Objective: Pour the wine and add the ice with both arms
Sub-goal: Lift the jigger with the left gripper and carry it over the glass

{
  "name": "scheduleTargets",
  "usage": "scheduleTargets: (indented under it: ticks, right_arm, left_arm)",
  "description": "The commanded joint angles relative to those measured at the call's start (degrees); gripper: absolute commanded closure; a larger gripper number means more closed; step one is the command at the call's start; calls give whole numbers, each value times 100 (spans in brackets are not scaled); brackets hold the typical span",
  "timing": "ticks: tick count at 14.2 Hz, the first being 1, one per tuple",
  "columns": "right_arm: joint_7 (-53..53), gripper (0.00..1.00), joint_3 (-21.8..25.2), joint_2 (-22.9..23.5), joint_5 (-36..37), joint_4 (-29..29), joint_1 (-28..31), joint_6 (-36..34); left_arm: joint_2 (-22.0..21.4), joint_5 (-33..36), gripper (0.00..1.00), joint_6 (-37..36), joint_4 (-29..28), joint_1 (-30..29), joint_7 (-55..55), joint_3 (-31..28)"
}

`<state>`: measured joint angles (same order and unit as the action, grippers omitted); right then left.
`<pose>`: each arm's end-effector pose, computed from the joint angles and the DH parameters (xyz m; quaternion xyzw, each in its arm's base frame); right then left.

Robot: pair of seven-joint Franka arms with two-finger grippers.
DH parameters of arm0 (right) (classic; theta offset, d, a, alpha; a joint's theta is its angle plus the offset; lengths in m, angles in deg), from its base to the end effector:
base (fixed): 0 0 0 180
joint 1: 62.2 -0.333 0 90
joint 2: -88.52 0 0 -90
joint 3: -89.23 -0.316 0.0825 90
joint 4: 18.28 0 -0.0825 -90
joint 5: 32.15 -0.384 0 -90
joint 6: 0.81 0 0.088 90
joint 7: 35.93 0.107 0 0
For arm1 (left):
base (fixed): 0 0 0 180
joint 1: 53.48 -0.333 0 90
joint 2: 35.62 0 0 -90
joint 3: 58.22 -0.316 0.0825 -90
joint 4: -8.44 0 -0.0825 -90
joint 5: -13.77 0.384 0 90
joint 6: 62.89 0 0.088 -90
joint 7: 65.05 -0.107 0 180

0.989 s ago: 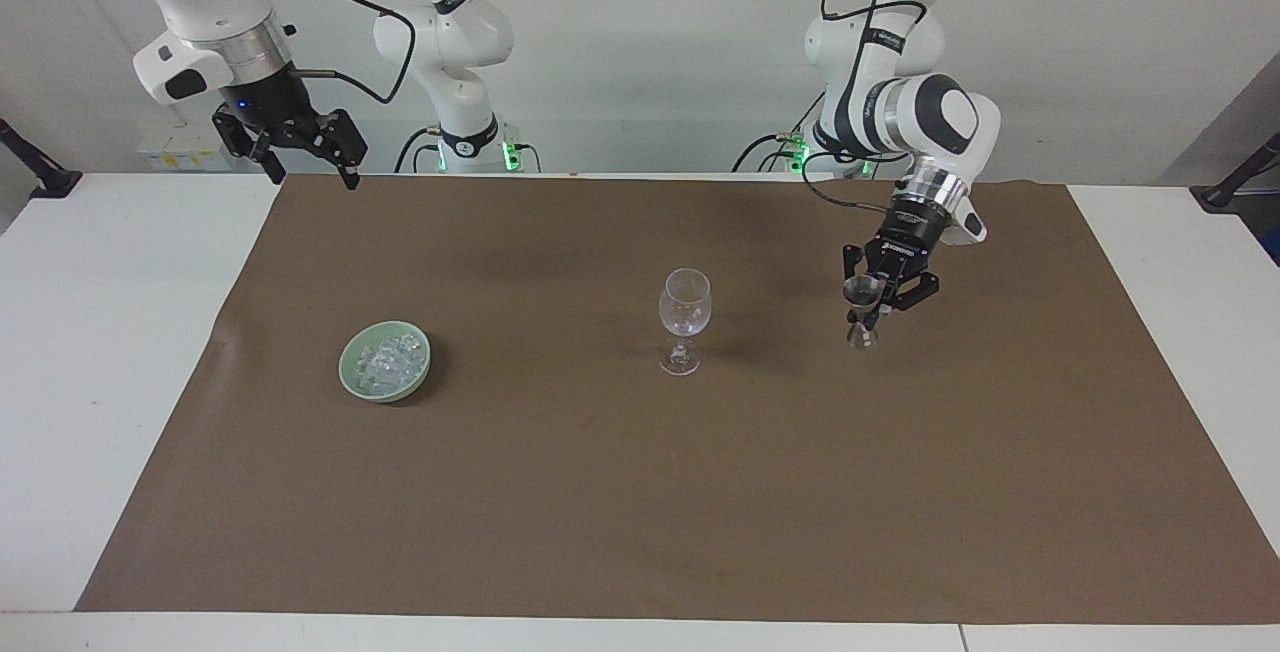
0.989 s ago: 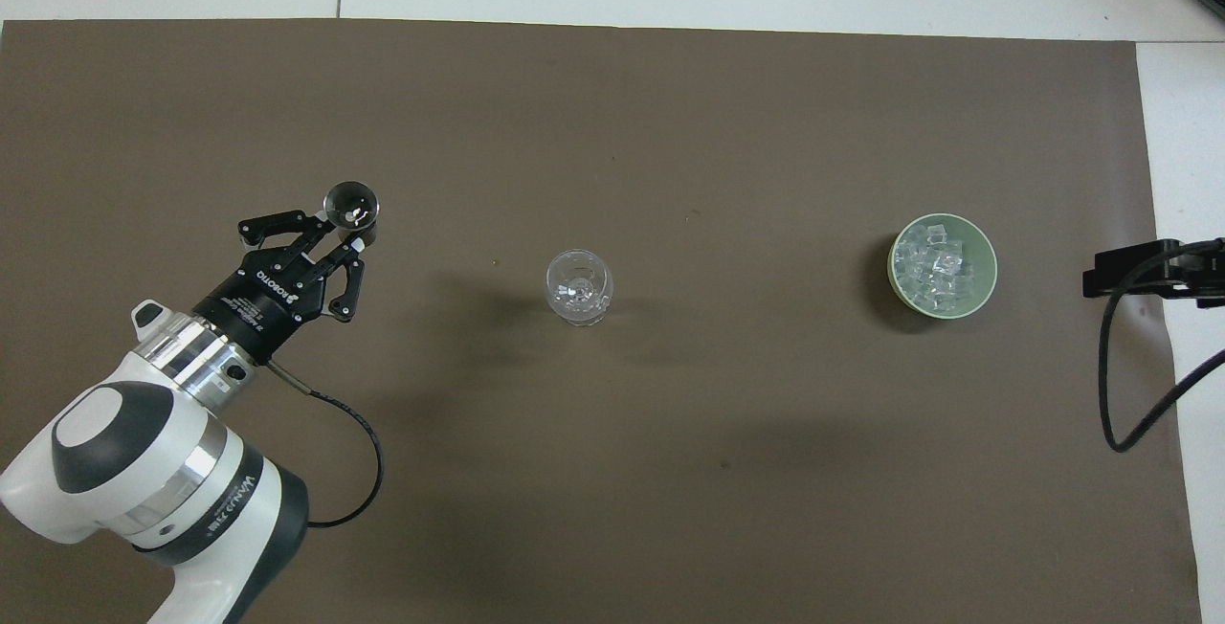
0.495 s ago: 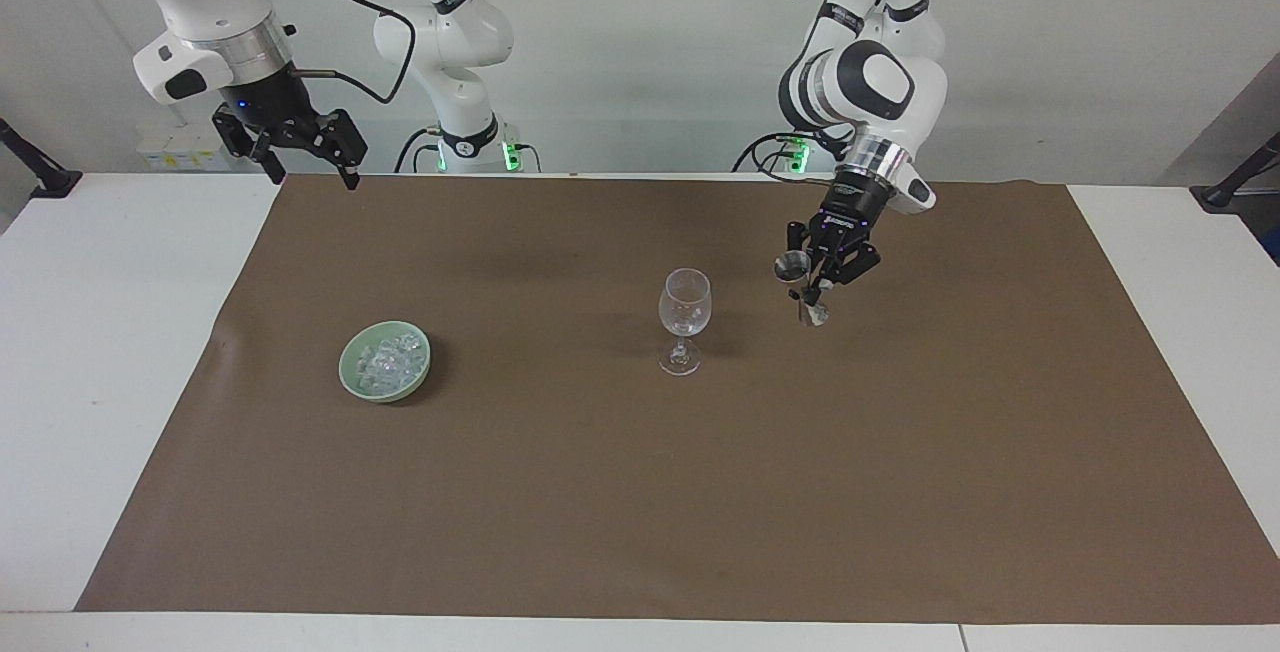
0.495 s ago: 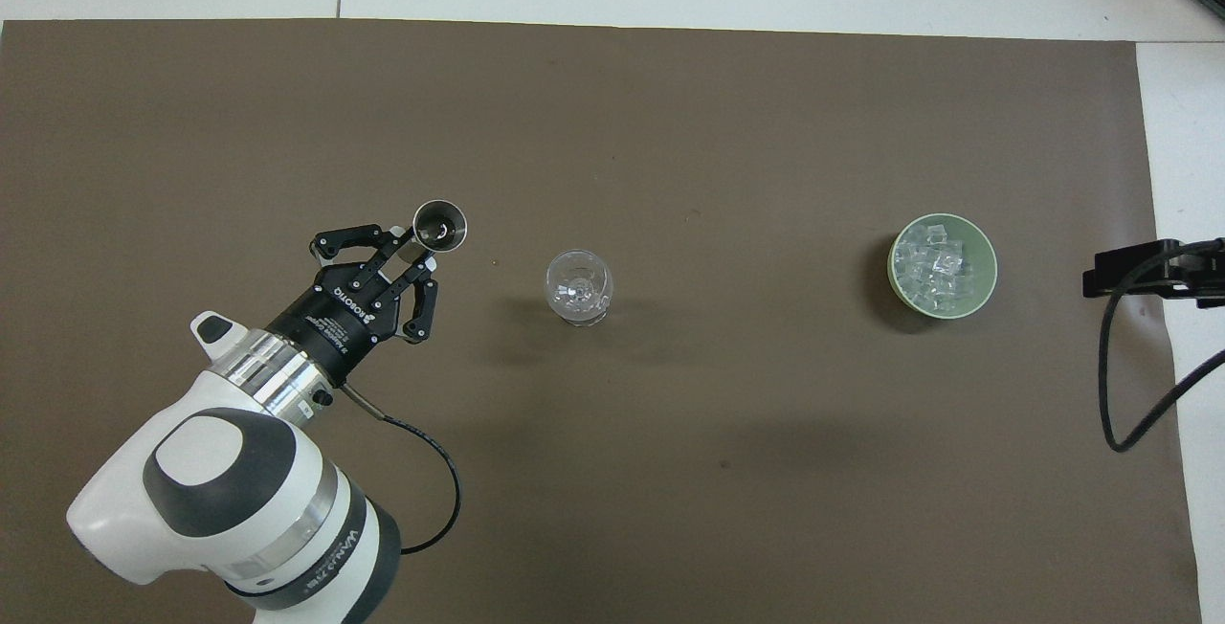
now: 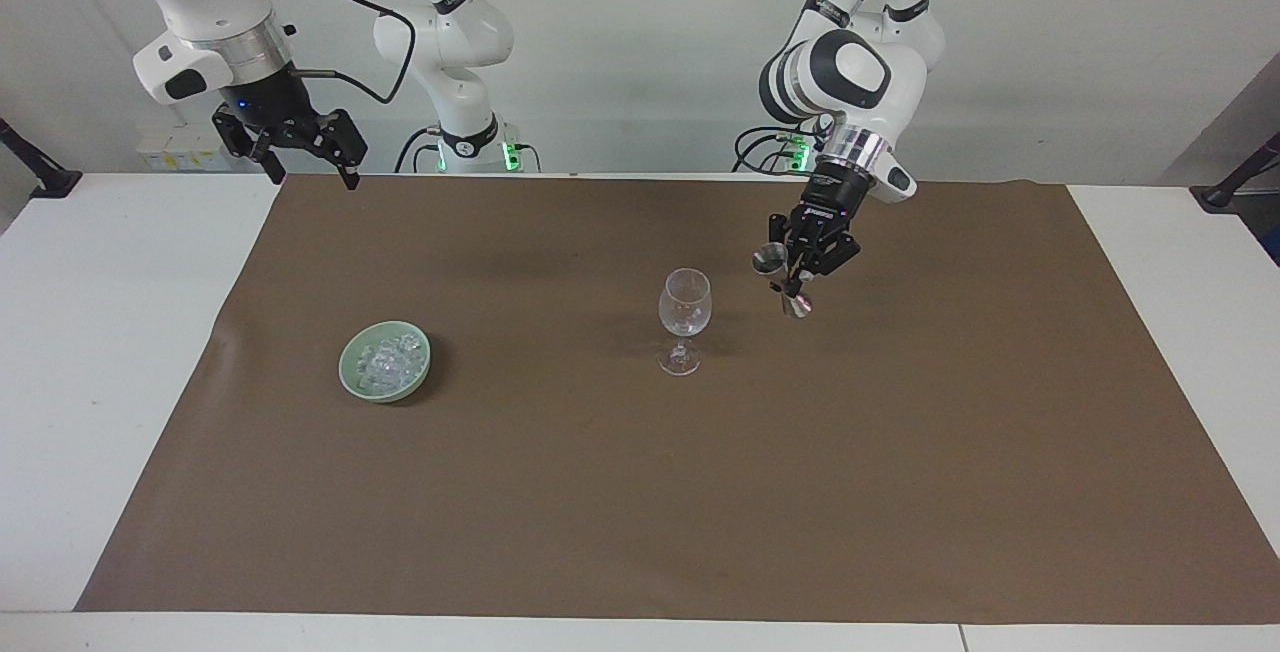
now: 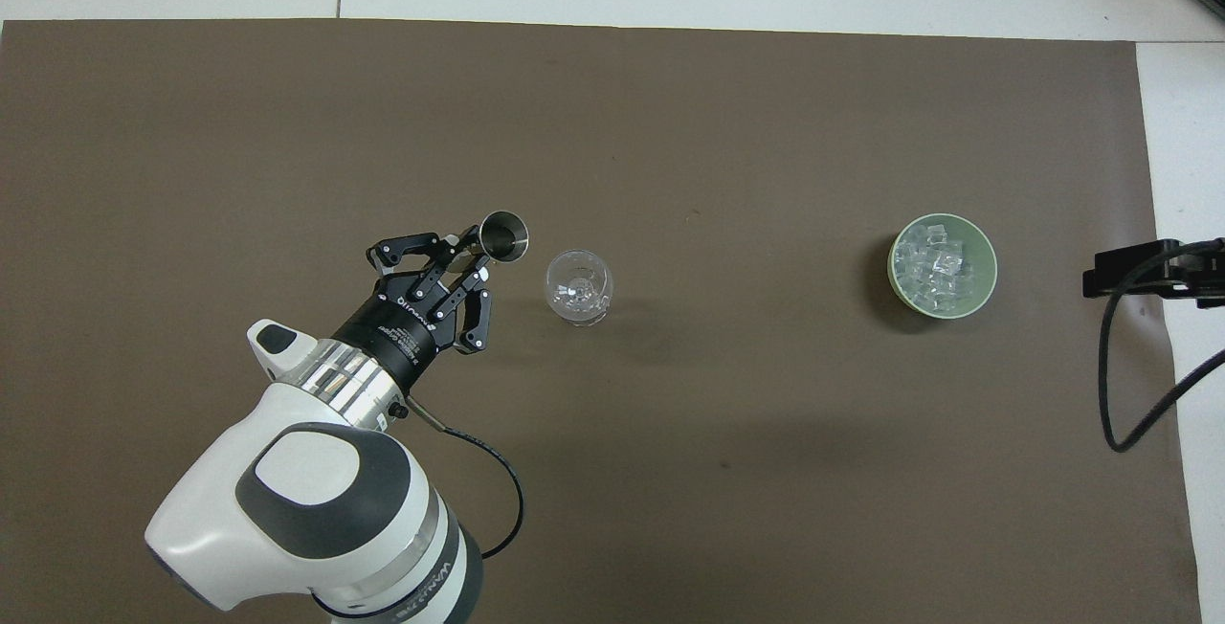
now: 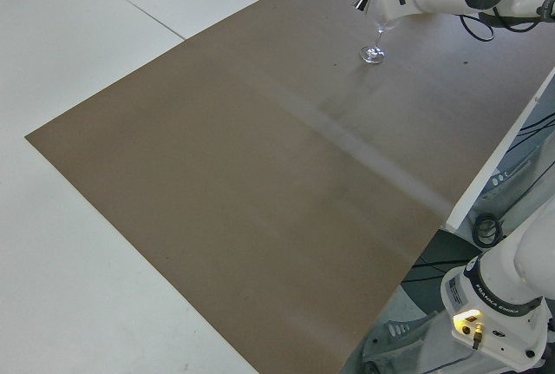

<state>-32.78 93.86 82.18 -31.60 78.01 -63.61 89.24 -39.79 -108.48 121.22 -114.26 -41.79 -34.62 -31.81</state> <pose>0.5183 -0.0326 0.6320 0.9985 -0.0553 0.0007 0.0003 0.4419 -0.2480 0.4493 0.4635 0.7364 -0.0059 0.4928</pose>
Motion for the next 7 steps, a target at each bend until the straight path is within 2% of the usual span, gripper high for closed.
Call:
scheduleTargets:
  ticks: [1, 3, 7]
  right_arm:
    - [-122, 0, -6, -130, -54, 127, 18, 4]
    - [-122, 0, -6, -130, -54, 136, 18, 4]
    - [-122, 0, -6, -130, -54, 136, 18, 4]
  left_arm:
    - [372, 227, 100, 424, 448, 53, -36, 40]
    - [504, 403, 100, 617, 544, 263, -36, 31]
    - [574, 589, 100, 662, 554, 282, -176, 40]
